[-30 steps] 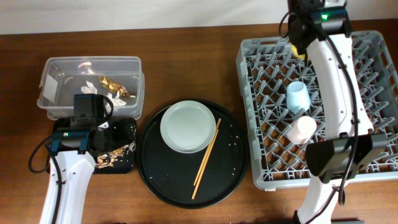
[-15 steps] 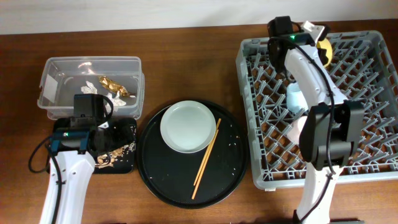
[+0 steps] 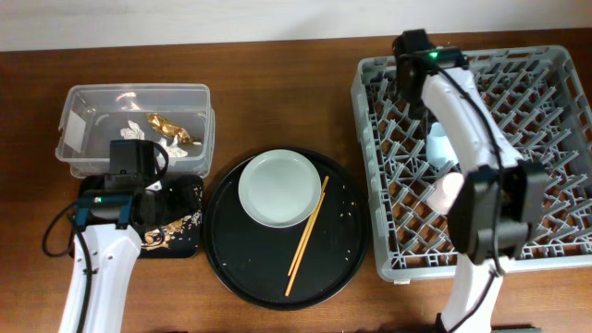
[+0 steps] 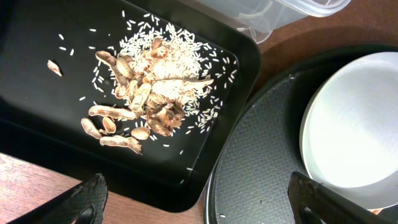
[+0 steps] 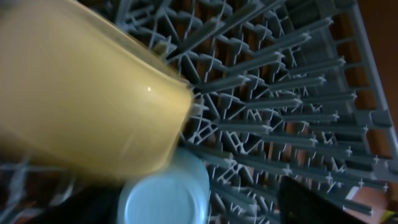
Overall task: Sort waste into correct bins and load items into the dishwasher rack
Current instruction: 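Place the yellow bowl in the back of the rack, then grasp the wooden chopsticks on the black tray with the right gripper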
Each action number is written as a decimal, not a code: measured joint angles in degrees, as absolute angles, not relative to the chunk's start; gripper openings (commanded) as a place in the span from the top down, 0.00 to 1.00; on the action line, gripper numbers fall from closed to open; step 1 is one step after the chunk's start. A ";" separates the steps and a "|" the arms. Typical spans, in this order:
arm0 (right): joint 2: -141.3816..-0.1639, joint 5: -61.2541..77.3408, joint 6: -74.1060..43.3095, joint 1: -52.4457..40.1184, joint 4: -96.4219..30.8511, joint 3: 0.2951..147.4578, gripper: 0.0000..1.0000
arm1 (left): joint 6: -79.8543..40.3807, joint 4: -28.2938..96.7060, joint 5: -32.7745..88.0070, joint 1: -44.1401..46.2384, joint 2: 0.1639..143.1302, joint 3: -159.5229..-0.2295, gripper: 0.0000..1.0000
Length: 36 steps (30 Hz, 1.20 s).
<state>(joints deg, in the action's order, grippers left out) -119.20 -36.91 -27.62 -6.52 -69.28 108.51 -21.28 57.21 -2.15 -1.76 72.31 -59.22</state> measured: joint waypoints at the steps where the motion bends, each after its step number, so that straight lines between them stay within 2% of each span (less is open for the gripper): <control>1: -115.87 -35.29 -27.73 -6.52 -70.00 108.51 0.01 | -21.28 57.23 -2.13 -1.76 72.31 -59.22 0.08; 5: -103.15 -21.12 -20.73 -6.44 -75.31 108.60 0.01 | -21.28 57.19 -2.15 -1.76 72.31 -59.24 0.07; 9: -101.10 4.95 -10.37 -6.81 -82.74 107.92 0.02 | -21.28 57.25 -2.15 -1.76 72.31 -59.24 0.07; 11: -101.10 10.11 -9.02 -8.40 -83.66 105.78 0.08 | -21.28 57.23 -2.15 -1.76 72.31 -59.24 0.07; 12: -101.14 12.86 -9.37 -12.10 -83.40 101.19 0.08 | -21.28 57.23 -2.15 -1.76 72.31 -59.22 0.07; 17: -101.43 13.21 -17.93 -27.62 -75.13 86.80 0.08 | -21.28 57.74 -2.17 -1.76 72.31 -59.22 0.07; 24: -101.45 5.23 -41.69 -51.11 -58.59 73.38 0.07 | -21.28 57.74 -2.15 -1.76 72.31 -59.22 0.07; 28: -101.43 3.60 -47.09 -52.29 -55.02 67.09 0.08 | -21.28 57.69 -2.15 -1.76 72.31 -59.22 0.07; 36: -101.41 6.31 -50.09 -52.29 -48.75 61.39 0.13 | -21.28 57.71 -2.15 -1.76 72.31 -59.22 0.07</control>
<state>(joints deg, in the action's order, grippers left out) -101.41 6.31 -50.09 -52.29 -48.75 61.39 -21.28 57.71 -2.15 -1.76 72.31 -59.22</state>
